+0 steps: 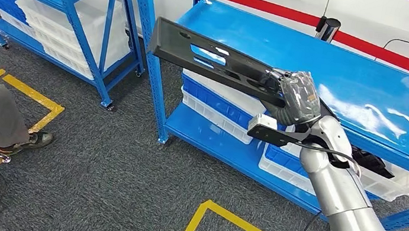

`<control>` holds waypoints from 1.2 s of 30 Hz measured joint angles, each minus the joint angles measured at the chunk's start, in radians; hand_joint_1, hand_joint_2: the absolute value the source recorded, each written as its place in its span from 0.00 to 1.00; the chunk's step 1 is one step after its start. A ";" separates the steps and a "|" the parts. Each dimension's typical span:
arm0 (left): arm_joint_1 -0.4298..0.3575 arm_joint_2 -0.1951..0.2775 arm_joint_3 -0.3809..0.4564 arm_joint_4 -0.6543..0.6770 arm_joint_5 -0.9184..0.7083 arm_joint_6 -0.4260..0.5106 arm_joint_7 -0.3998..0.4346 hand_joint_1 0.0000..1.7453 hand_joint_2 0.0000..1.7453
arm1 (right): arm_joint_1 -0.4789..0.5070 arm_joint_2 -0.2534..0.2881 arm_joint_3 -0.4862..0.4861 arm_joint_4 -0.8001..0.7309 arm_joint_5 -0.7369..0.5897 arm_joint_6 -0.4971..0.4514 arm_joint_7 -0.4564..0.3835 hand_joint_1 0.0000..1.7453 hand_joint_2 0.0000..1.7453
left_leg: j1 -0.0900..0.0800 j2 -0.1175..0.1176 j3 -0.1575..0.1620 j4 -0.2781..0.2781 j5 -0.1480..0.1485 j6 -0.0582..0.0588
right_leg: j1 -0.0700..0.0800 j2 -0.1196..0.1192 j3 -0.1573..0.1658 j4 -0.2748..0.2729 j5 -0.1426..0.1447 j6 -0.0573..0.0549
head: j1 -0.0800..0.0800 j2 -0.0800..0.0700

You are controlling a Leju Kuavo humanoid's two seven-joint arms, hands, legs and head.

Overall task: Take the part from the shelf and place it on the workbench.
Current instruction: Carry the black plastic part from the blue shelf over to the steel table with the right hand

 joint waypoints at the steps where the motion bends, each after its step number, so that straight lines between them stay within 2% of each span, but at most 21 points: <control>1: 0.000 0.000 0.000 0.000 0.000 0.001 0.000 0.00 0.00 | 0.000 0.001 0.001 0.000 0.000 0.001 -0.001 0.95 1.00 | 0.006 0.011 -0.033 0.071 -0.033 -0.008 | 0.000 -0.009 0.000 0.000 0.000 -0.003 | -0.002 0.000; 3: 0.000 -0.001 0.000 0.000 0.000 0.004 0.000 0.00 0.00 | 0.000 0.002 0.005 0.000 0.000 0.003 -0.001 0.95 1.00 | 0.019 0.019 -0.074 0.156 -0.056 -0.023 | -0.002 -0.027 -0.001 0.000 -0.001 -0.002 | -0.002 0.000; 4: 0.000 0.000 0.000 0.000 0.000 0.005 0.000 0.00 0.00 | 0.000 0.004 0.007 0.000 0.000 0.005 -0.001 0.95 1.00 | 0.026 0.024 -0.065 0.141 -0.039 -0.030 | -0.004 -0.036 -0.001 0.001 -0.001 -0.001 | -0.002 0.000; 7: -0.001 0.001 0.000 0.000 0.000 0.009 0.000 0.00 0.00 | -0.003 0.006 0.008 -0.001 0.000 0.008 -0.001 0.95 1.00 | 0.038 0.069 0.036 -0.049 0.047 -0.044 | -0.005 -0.059 -0.001 0.009 -0.010 0.012 | -0.003 0.000; 9: -0.002 0.000 0.000 0.000 0.000 0.010 -0.001 0.00 0.00 | -0.008 0.006 0.007 -0.002 0.000 0.008 -0.001 0.95 1.00 | 0.033 0.085 0.067 -0.113 0.061 -0.035 | 0.004 -0.072 -0.002 0.015 -0.016 0.028 | 0.000 0.000; 11: -0.003 -0.001 0.000 0.000 -0.001 0.010 -0.001 0.00 0.00 | -0.010 0.007 0.007 -0.003 0.000 0.009 -0.001 0.95 1.00 | 0.024 0.068 0.063 -0.116 0.059 -0.017 | 0.010 -0.087 0.001 0.011 -0.016 0.043 | 0.005 0.000; 13: -0.003 0.000 0.000 0.000 -0.002 0.009 -0.002 0.00 0.00 | -0.010 0.008 0.007 -0.004 -0.001 0.009 -0.001 0.95 1.00 | 0.021 0.051 0.064 -0.122 0.065 0.001 | 0.006 -0.082 -0.003 0.016 -0.025 0.055 | 0.007 0.000; 14: -0.003 0.000 0.000 0.000 -0.002 0.009 -0.002 0.00 0.00 | -0.010 0.008 0.007 -0.005 -0.001 0.009 -0.001 0.95 1.00 | 0.022 0.043 0.064 -0.125 0.068 0.010 | 0.003 -0.064 -0.015 0.042 -0.041 0.056 | 0.008 0.000; 16: -0.004 0.001 0.000 0.000 -0.003 0.009 -0.002 0.00 0.00 | -0.007 0.002 0.007 -0.009 -0.001 0.009 -0.001 0.95 1.00 | 0.022 0.025 0.064 -0.128 0.071 0.023 | 0.000 -0.021 -0.070 0.159 -0.095 0.049 | 0.010 0.000; 18: -0.004 0.001 0.000 0.000 -0.004 0.008 -0.002 0.00 0.00 | 0.001 -0.006 0.007 -0.011 -0.001 0.009 -0.001 0.95 1.00 | 0.018 0.003 0.063 -0.128 0.071 0.029 | 0.002 -0.003 -0.137 0.293 -0.142 0.047 | 0.012 0.000; 19: -0.004 0.000 0.000 0.000 -0.004 0.008 -0.002 0.00 0.00 | 0.006 -0.009 0.007 -0.011 -0.001 0.009 0.000 0.95 1.00 | 0.016 -0.009 0.063 -0.127 0.072 0.031 | 0.004 0.000 -0.151 0.316 -0.144 0.050 | 0.013 0.000; 20: -0.003 0.000 0.000 0.000 -0.004 0.008 -0.002 0.00 0.00 | 0.010 -0.011 0.007 -0.013 -0.001 0.009 0.000 0.95 1.00 | 0.015 -0.020 0.063 -0.127 0.072 0.031 | 0.006 0.002 -0.147 0.301 -0.131 0.056 | 0.013 0.000; 23: -0.002 0.000 0.001 0.000 -0.003 0.008 -0.002 0.00 0.00 | 0.014 -0.013 0.007 -0.020 -0.002 0.008 0.000 0.95 1.00 | 0.012 -0.050 0.062 -0.124 0.073 0.027 | 0.005 0.028 -0.056 0.105 -0.046 0.066 | 0.013 0.000; 25: -0.002 0.000 0.002 0.000 -0.003 0.010 -0.003 0.00 0.00 | 0.012 -0.012 0.009 -0.024 -0.001 0.008 -0.001 0.95 1.00 | 0.008 -0.065 0.057 -0.121 0.076 0.019 | 0.007 0.044 -0.021 0.033 -0.019 0.056 | 0.012 0.000; 28: 0.002 0.001 0.006 0.000 -0.002 0.014 -0.004 0.00 0.00 | 0.009 -0.004 0.012 -0.025 0.003 0.006 -0.001 0.95 1.00 | 0.009 -0.072 0.049 -0.119 0.078 0.005 | 0.007 0.026 -0.019 0.028 -0.012 0.034 | 0.012 0.000; 30: 0.004 0.002 0.007 0.000 -0.002 0.014 -0.006 0.00 0.00 | 0.007 0.004 0.013 -0.026 0.006 0.003 -0.001 0.95 1.00 | 0.010 -0.036 0.026 -0.072 0.045 -0.003 | 0.000 0.011 -0.017 0.024 -0.008 0.015 | 0.008 0.000; 32: 0.003 0.002 0.007 0.000 -0.003 0.013 -0.009 0.00 0.00 | 0.006 0.008 0.014 -0.028 0.010 0.000 -0.001 0.95 1.00 | 0.012 0.006 -0.030 0.048 -0.018 -0.012 | 0.001 -0.006 -0.017 0.023 -0.007 0.002 | 0.003 0.000; 33: 0.003 0.002 0.007 0.000 -0.003 0.013 -0.009 0.00 0.00 | 0.007 0.008 0.014 -0.028 0.011 0.000 -0.001 0.95 1.00 | 0.014 0.015 -0.060 0.111 -0.044 -0.015 | 0.003 -0.015 -0.017 0.023 -0.008 0.000 | 0.003 0.000; 34: 0.003 0.002 0.007 0.000 -0.003 0.012 -0.010 0.00 0.00 | 0.008 0.008 0.015 -0.028 0.012 0.000 -0.001 0.95 1.00 | 0.015 0.021 -0.080 0.153 -0.055 -0.018 | 0.004 -0.025 -0.018 0.023 -0.008 0.000 | 0.003 0.000; 35: 0.003 0.002 0.007 0.000 -0.003 0.012 -0.010 0.00 0.00 | 0.009 0.008 0.016 -0.028 0.012 0.000 -0.001 0.95 1.00 | 0.017 0.024 -0.082 0.159 -0.049 -0.019 | 0.005 -0.035 -0.018 0.023 -0.009 0.000 | 0.002 0.000; 36: 0.004 0.003 0.007 0.000 -0.004 0.011 -0.010 0.00 0.00 | 0.009 0.008 0.017 -0.028 0.012 0.000 -0.001 0.95 1.00 | 0.018 0.029 -0.062 0.122 -0.025 -0.019 | 0.005 -0.044 -0.017 0.023 -0.009 0.000 | 0.002 0.000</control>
